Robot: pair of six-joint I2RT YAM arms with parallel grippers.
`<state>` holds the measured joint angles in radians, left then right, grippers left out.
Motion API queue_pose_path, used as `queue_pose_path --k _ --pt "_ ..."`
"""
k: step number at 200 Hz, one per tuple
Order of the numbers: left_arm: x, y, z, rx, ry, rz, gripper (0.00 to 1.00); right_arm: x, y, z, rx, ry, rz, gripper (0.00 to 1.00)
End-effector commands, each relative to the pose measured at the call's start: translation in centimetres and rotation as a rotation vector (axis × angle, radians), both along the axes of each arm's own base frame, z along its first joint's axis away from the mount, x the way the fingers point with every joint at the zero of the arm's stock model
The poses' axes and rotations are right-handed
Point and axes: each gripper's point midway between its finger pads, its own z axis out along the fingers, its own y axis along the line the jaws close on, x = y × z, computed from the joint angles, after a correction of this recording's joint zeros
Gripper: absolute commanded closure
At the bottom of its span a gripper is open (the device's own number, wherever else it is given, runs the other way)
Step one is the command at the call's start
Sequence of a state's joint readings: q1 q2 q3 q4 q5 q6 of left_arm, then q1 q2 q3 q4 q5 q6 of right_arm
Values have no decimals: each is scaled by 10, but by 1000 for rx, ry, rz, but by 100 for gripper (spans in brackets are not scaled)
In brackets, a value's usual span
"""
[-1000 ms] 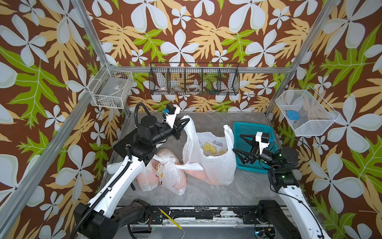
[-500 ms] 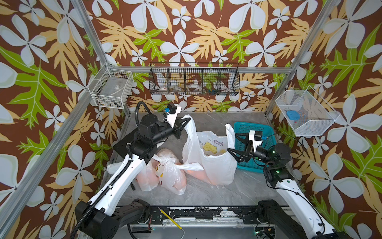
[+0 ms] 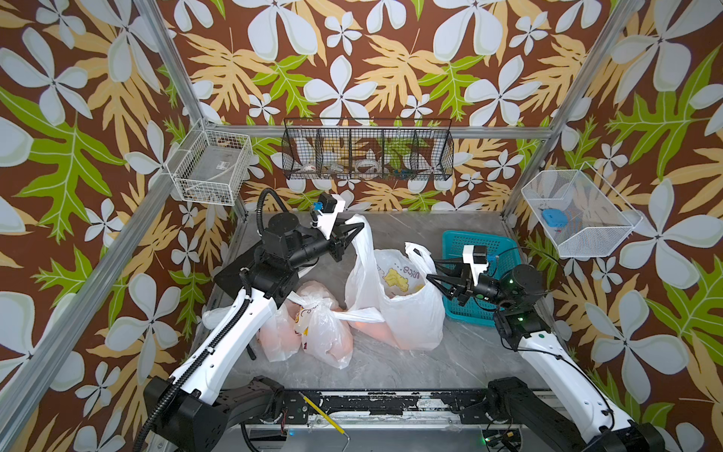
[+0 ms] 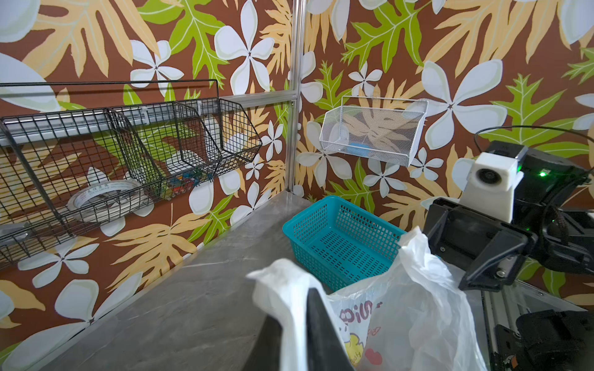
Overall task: Place the oranges into plastic bags & tie knots
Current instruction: Tie the plastic bag at the center of the board.
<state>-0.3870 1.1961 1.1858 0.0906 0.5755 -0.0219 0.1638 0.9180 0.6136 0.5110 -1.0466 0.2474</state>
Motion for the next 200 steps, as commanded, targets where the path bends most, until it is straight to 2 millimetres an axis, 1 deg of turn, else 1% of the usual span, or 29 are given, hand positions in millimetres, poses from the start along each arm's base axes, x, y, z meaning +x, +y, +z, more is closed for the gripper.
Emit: queue_pose_path --k 1,8,21,36,50,65,74,87,93,105,111,125,142,157,179,187,200 --pt "-6 0 20 -33 -43 -32 61 -3 2 8 -6 -23 15 81" --pt "-8 3 25 -41 -52 -32 53 -1 1 9 -7 -23 9 89" --pt "-11 9 32 -58 -65 -15 42 0 1 11 -15 -24 4 100" --pt "-17 18 36 -70 -78 14 30 4 -1 13 -20 -28 -26 100" --pt "-26 28 33 -71 -86 36 22 7 -3 15 -18 -34 -48 100" --pt "-39 35 20 -69 -82 52 15 6 -3 17 -17 -38 -48 100" --pt "-48 37 11 -75 -79 41 14 6 -3 16 -16 -35 -48 100" --pt "-61 37 -10 -93 -65 12 11 5 -3 16 -15 -37 -47 100" --pt "-66 37 -14 -118 -75 -7 11 5 -3 16 -14 -35 -49 100" --pt "-70 35 -35 -143 -65 -32 9 5 -3 16 -15 -36 -49 100" --pt "-71 35 -39 -158 -71 -38 8 4 -3 16 -16 -35 -48 100" --pt "-65 33 -52 -168 -70 -36 6 4 -3 16 -20 -31 -49 100" --pt "-54 30 -58 -172 -77 -31 1 4 -4 15 -25 -26 -55 100" --pt "-43 22 -60 -162 -74 -35 0 2 -4 16 -25 -27 -55 100" --pt "-29 2 -58 -128 -89 -19 0 2 -5 15 -29 -27 -63 100" --pt "-20 -2 -58 -121 -81 8 0 2 -5 15 -29 -27 -66 100" --pt "-5 -3 -55 -124 -76 66 0 2 -5 15 -32 -27 -66 100"
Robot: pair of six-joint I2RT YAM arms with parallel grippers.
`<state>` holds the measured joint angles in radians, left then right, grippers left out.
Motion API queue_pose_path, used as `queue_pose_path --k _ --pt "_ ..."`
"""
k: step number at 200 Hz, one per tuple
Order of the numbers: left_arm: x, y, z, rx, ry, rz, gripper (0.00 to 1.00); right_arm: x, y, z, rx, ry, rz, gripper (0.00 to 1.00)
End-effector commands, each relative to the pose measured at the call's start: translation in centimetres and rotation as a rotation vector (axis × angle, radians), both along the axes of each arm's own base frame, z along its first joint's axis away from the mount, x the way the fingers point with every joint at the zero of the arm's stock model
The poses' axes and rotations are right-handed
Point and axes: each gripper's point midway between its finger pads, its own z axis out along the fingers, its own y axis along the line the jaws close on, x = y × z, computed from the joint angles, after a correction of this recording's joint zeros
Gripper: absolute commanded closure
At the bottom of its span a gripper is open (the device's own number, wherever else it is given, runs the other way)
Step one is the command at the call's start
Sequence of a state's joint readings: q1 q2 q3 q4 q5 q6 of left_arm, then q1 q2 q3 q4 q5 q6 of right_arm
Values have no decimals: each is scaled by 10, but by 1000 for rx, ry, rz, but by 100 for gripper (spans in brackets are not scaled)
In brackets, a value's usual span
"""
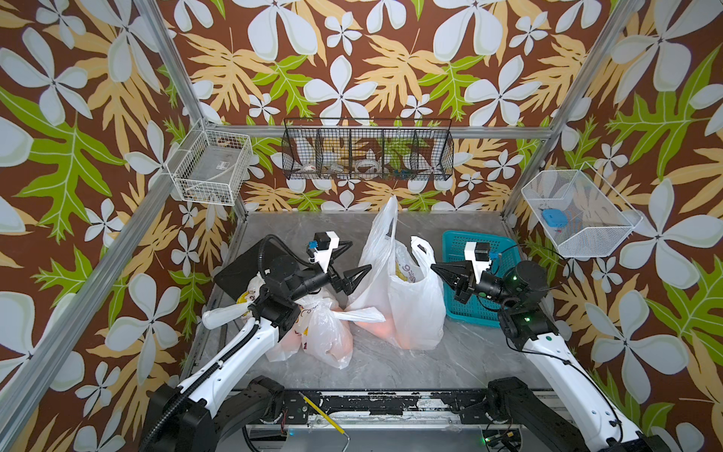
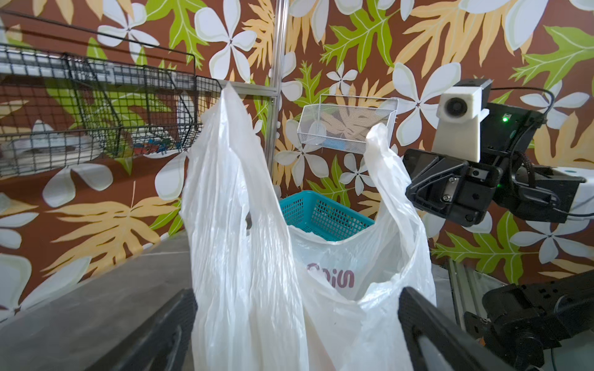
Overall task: Place the oranges into plastic bags & tie knots
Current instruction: Tie the plastic bag at the center of the board.
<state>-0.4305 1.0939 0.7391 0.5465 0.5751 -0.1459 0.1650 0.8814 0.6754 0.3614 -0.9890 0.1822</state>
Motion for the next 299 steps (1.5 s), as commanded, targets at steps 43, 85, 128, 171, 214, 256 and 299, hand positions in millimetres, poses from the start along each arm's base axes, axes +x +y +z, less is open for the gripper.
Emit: queue_pose_path --k 43,85,128,171,214,256,299 --pt "58 -19 25 10 -48 145 0 0 0 4 -5 -15 -8 100" --pt "86 -49 8 55 31 68 0 -1 -2 4 -6 -19 -19 100" --pt "96 -67 -11 112 45 64 0 -1 -2 4 -10 -18 -25 100" --pt "85 -83 -29 200 13 27 0 0 -3 6 -11 -15 -32 100" --pt "96 -86 -43 316 -36 122 9 -1 -3 7 -7 -15 -28 100" --pt "100 -86 -38 349 -93 167 48 -2 -4 7 -7 -17 -37 100" --pt "79 -69 -17 303 -156 191 96 -2 -6 0 -58 -26 -59 100"
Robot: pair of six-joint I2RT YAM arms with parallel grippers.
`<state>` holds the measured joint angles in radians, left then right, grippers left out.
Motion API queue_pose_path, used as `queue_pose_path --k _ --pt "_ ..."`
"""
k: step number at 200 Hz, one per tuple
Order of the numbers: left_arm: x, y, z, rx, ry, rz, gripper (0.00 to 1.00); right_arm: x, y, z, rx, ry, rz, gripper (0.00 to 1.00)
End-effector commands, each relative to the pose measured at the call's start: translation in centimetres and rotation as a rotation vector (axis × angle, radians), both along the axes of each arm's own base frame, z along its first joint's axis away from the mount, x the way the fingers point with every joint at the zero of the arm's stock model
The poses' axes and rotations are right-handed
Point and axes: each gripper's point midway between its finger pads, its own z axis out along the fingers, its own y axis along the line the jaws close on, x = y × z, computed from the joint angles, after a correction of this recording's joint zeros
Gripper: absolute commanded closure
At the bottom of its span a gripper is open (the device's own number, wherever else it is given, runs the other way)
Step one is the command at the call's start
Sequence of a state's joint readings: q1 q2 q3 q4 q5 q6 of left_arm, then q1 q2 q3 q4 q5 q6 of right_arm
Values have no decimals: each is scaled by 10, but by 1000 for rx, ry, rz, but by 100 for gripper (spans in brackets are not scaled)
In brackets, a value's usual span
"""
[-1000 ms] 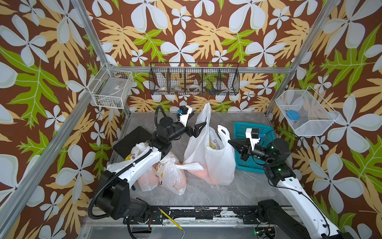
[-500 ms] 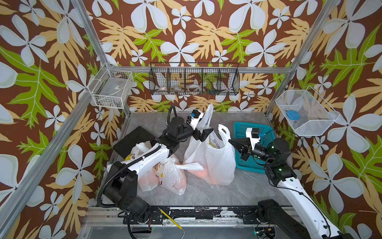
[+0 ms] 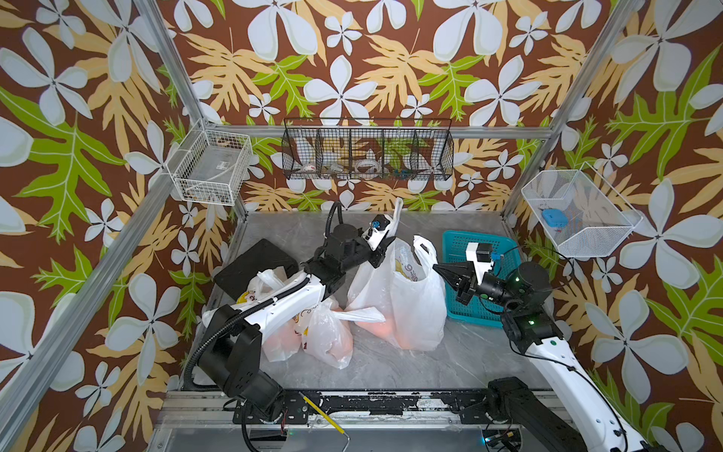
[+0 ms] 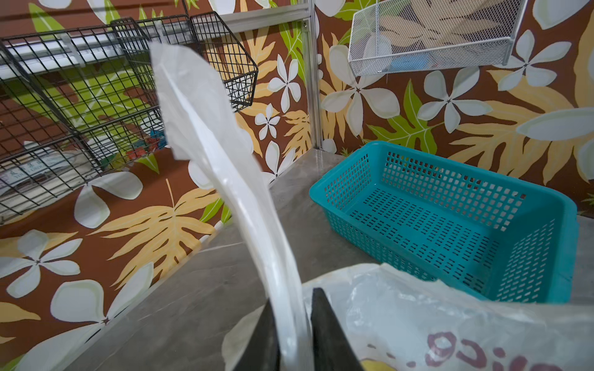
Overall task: Place the oranges into plastic bags & tie knots
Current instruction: Tie the plastic bag at the center of the board.
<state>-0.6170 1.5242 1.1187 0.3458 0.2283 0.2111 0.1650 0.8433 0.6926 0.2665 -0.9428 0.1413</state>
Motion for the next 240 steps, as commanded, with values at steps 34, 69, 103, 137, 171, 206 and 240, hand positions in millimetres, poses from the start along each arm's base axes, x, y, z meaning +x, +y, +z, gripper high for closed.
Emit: queue_pose_path --k 34,69,103,137,171,206,240 --pt "-45 42 38 -52 -92 9 100 -3 -1 0 -60 -60 16 100" --pt "-100 62 34 -56 -111 -136 100 -24 11 -1 -87 -112 189 100" --pt "-140 66 20 6 -135 -267 100 -54 27 -11 -171 -156 401 100" --pt "-154 61 12 51 -145 -356 100 -52 36 -19 -196 -100 476 100" --pt "-148 52 9 61 -121 -397 100 -47 46 -12 -187 -106 434 100" --pt "-145 46 16 43 -146 -417 100 -50 55 -4 -153 -133 413 100" --pt "-149 42 16 38 -171 -462 100 -52 75 -9 -137 -116 482 100"
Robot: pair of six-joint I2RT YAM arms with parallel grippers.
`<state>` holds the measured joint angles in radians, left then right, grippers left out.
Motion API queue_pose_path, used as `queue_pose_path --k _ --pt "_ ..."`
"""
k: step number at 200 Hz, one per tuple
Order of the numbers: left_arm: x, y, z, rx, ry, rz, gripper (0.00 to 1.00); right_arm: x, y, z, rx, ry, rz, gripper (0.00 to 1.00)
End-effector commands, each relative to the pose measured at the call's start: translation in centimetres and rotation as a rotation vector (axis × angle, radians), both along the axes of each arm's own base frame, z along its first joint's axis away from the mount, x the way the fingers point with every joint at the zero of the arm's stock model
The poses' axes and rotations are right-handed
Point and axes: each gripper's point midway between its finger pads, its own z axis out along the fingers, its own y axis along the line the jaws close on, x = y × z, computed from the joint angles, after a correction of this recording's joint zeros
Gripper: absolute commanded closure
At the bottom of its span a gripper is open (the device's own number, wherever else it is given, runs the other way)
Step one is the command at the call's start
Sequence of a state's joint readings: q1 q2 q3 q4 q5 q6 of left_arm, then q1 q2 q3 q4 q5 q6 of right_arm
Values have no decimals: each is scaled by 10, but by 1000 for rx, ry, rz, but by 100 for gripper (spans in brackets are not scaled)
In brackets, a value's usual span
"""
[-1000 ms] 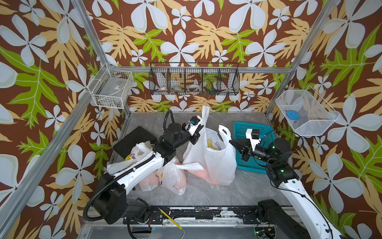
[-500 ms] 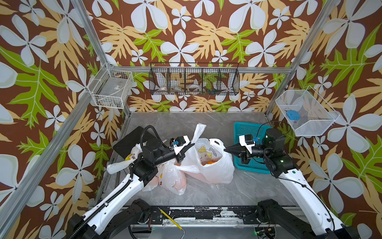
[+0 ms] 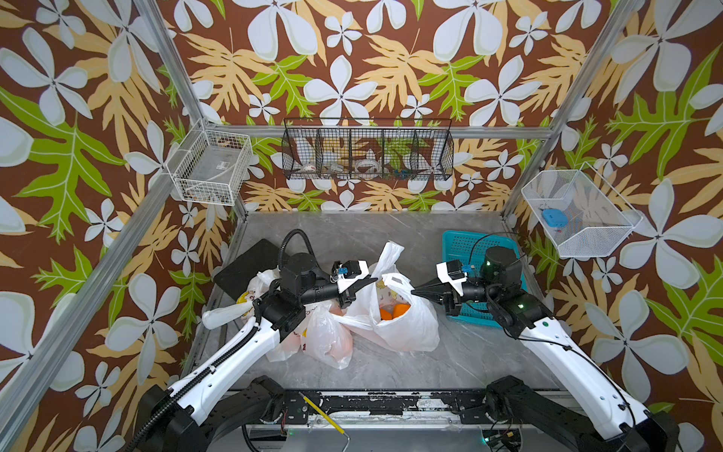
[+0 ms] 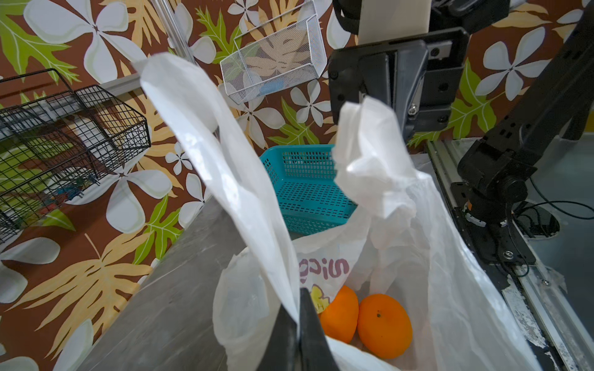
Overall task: Place the oranges into plastic bags & tie knots
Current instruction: Tie the plastic bag at the center of the board.
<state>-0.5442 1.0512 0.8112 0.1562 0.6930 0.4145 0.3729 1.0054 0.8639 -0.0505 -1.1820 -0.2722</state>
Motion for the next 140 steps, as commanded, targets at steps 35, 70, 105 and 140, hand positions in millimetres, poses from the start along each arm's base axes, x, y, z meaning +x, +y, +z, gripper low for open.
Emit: queue_pose_path --k 35,70,105,140 --pt "-12 -8 12 -26 -72 -111 100 7 22 12 47 -24 46 100" --pt "-20 -12 8 -19 -113 -176 100 15 26 11 53 -10 43 100" --pt "-25 -12 10 -28 -145 -202 100 25 29 4 44 14 23 99" --pt "-25 -12 11 -27 -159 -204 100 29 30 2 46 30 14 81"
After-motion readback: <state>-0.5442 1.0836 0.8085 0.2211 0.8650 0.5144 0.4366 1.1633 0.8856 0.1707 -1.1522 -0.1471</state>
